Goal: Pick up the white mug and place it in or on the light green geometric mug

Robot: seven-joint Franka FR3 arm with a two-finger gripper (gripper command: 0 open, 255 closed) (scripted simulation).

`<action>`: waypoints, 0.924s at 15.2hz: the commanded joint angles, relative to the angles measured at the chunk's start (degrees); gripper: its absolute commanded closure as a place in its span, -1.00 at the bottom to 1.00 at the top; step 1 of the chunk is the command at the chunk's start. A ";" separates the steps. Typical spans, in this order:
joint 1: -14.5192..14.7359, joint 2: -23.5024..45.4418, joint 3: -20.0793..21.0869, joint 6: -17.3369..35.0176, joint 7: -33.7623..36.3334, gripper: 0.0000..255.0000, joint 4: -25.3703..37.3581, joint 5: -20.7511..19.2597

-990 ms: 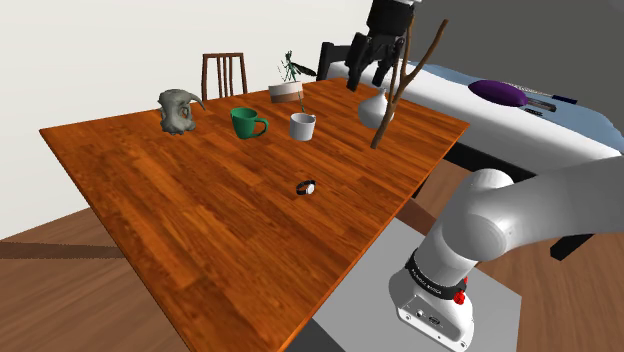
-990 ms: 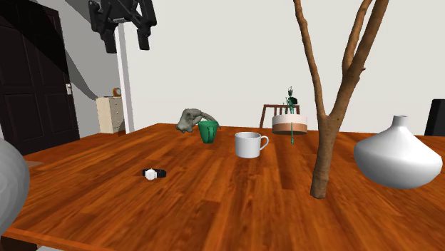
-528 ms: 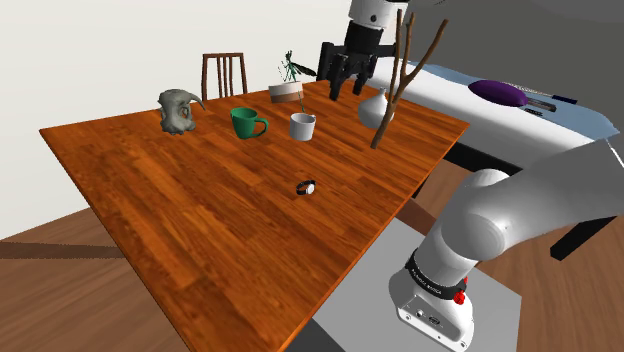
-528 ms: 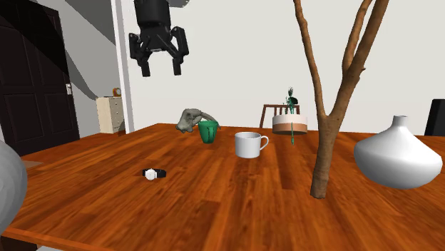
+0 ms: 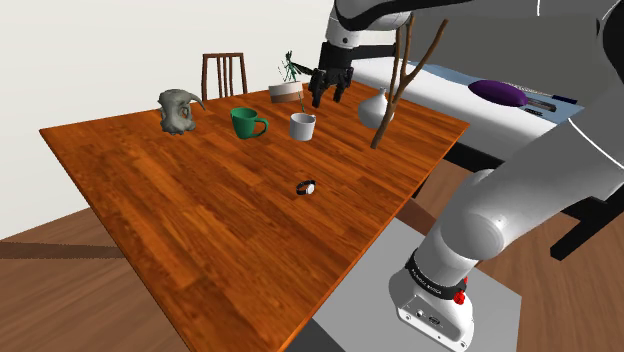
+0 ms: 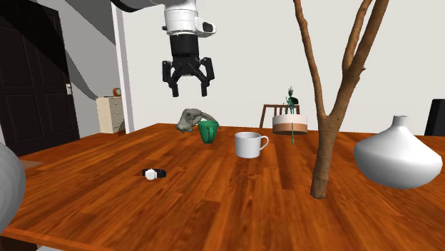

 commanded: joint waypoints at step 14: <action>-2.52 31.78 -4.25 11.89 -10.55 -1.00 19.56 4.05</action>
